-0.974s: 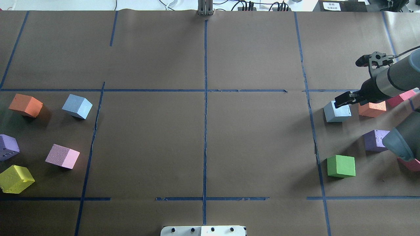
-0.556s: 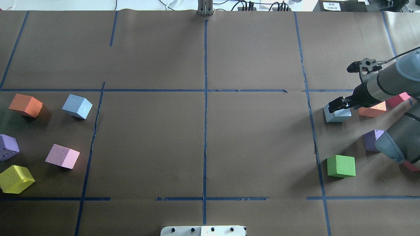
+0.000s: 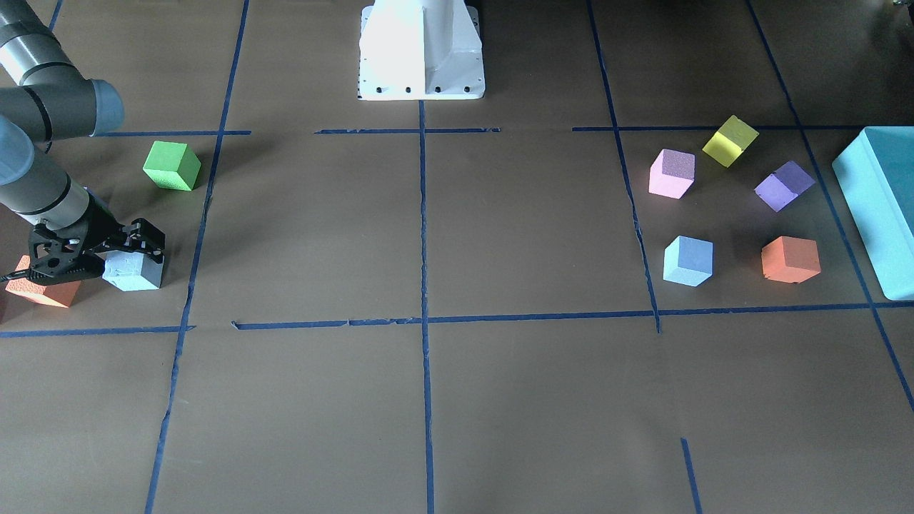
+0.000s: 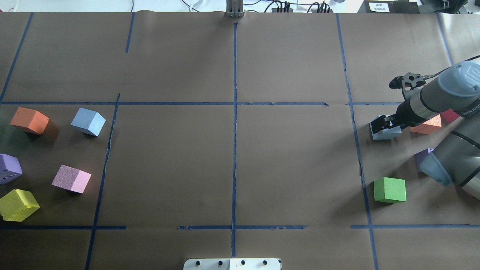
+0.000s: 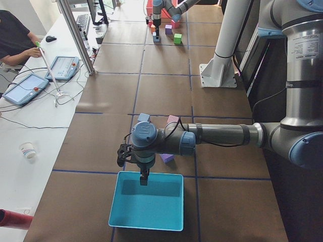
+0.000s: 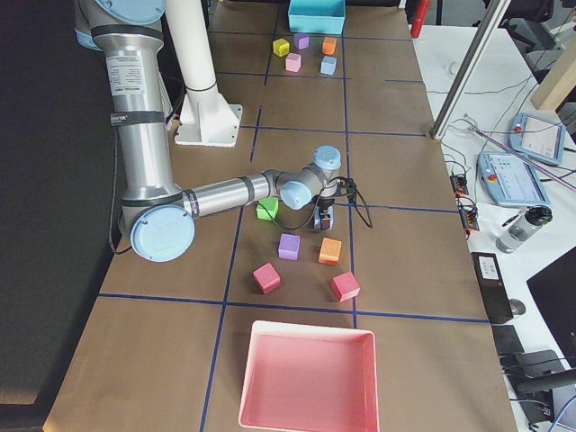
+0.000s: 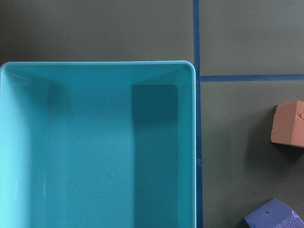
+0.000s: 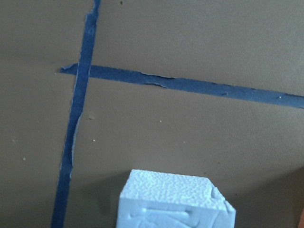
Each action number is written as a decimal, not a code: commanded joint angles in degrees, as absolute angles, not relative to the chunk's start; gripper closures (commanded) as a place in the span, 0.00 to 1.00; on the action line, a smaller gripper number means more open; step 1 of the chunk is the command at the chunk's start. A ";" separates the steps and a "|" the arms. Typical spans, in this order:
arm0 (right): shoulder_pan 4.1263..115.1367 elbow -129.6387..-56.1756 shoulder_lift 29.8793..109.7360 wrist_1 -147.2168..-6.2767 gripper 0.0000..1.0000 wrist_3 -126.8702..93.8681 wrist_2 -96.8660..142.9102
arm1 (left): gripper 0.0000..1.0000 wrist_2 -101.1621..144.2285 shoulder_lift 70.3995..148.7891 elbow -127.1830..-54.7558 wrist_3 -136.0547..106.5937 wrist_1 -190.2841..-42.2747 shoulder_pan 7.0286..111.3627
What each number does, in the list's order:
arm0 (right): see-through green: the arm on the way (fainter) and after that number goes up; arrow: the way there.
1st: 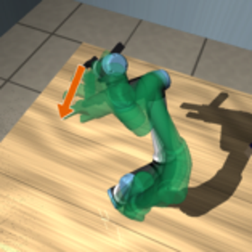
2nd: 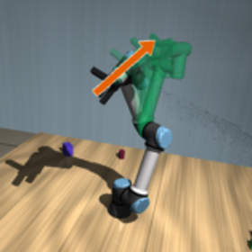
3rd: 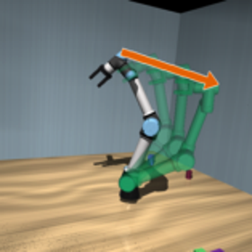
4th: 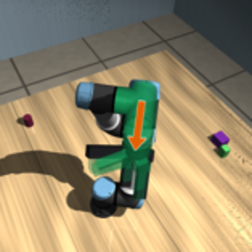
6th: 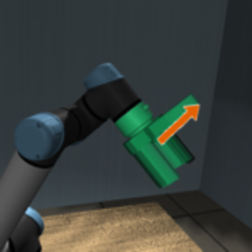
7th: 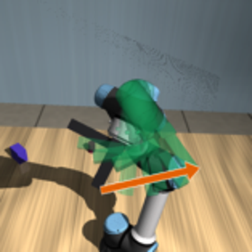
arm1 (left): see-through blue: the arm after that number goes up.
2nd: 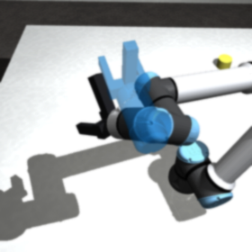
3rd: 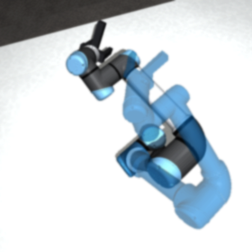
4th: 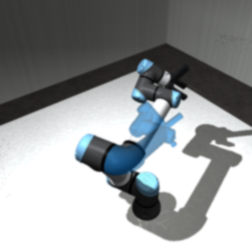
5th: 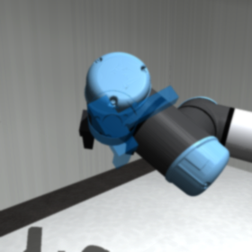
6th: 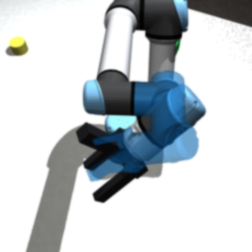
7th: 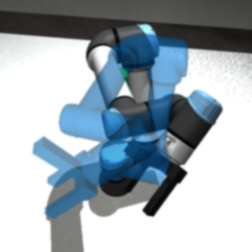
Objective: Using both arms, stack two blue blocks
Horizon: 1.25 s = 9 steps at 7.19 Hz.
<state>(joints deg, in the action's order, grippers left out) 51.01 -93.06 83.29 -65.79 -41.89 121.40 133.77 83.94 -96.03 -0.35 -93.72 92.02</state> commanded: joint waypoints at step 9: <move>42.75 -97.32 54.54 -96.68 1.00 -52.93 117.01 | 0.00 134.91 83.85 -96.24 -0.53 -93.69 92.11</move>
